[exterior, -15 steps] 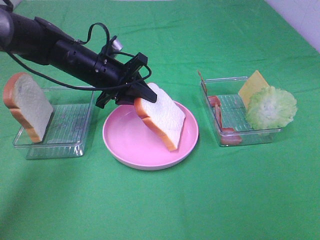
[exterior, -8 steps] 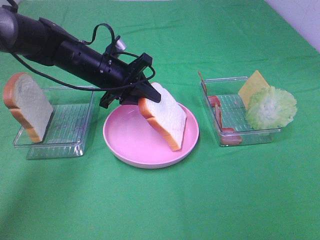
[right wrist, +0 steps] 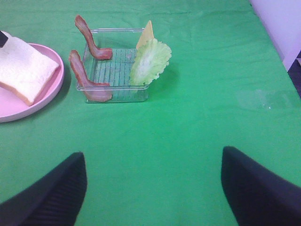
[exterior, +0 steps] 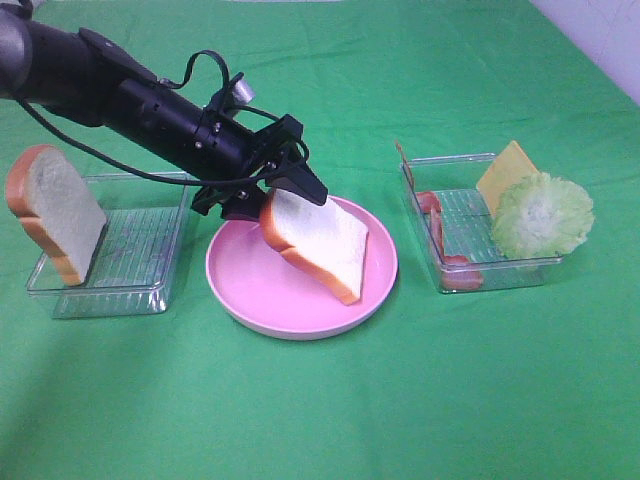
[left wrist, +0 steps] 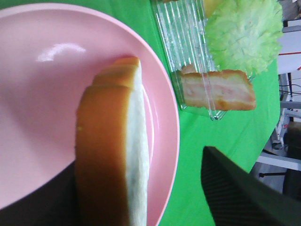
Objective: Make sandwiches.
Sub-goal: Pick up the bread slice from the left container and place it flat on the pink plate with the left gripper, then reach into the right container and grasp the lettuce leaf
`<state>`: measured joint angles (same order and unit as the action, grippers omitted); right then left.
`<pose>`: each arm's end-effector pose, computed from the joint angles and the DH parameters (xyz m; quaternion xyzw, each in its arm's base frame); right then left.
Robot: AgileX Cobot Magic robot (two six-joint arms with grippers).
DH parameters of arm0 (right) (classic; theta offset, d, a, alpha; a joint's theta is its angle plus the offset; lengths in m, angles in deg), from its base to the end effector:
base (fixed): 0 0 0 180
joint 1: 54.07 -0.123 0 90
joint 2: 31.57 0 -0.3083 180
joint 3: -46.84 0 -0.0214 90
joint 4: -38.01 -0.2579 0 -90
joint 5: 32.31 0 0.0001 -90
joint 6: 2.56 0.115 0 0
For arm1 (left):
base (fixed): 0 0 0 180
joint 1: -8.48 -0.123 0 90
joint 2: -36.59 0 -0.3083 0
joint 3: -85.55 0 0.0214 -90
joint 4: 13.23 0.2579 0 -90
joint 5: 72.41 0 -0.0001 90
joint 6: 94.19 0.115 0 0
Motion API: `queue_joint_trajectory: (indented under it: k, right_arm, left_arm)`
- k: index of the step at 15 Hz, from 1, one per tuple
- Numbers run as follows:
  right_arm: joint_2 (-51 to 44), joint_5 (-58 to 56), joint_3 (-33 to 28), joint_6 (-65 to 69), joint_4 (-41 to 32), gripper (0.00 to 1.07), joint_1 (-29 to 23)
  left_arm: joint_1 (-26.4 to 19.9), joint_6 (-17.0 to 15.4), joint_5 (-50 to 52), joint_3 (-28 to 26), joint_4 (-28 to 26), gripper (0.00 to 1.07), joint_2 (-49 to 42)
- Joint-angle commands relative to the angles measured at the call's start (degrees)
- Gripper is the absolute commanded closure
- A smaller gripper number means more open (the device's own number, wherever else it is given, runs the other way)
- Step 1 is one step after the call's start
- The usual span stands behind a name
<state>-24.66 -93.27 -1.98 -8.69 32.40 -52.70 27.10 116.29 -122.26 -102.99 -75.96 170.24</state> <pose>-0.0023 0.0099 0.2717 -0.0375 0.8494 0.0145 0.5262 0.4238 -0.2253 0.1397 0.0654 0.9080 -0.4061 0.0799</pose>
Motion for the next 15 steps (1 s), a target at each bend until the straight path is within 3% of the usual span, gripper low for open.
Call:
queue_joint_trajectory:
  k: [1,3,4,6,11,13,15]
  right_arm:
    - [-0.8,0.11,-0.17,-0.69,-0.06,0.31,0.0]
    - [-0.8,0.11,-0.17,-0.69,-0.06,0.31,0.0]
    - [-0.8,0.11,-0.17,-0.69,-0.06,0.31,0.0]
    - [-0.8,0.11,-0.17,-0.69,-0.06,0.31,0.0]
    - [-0.8,0.11,-0.17,-0.69,-0.06,0.31,0.0]
    - [-0.8,0.11,-0.17,-0.69,-0.06,0.31,0.0]
    - [-0.8,0.11,-0.17,-0.69,-0.06,0.31,0.0]
  left_arm:
    - [0.69,-5.39,0.34,-0.57,8.25,0.39,-2.98]
    - [2.18,-12.66,1.32,-1.09,18.11,0.39,-3.72]
    - [2.75,-14.55,1.6,-1.38,21.14,0.39,-3.72]
    - [5.39,-23.26,3.09,-2.69,31.91,0.39,-3.72]
    - [10.71,-40.22,-3.15,-12.83,55.58,0.39,-3.84]
    - [10.77,-41.02,-6.47,-16.56,57.24,0.39,-3.84]
    - [10.6,-40.39,-14.15,-23.95,59.7,0.39,-5.21]
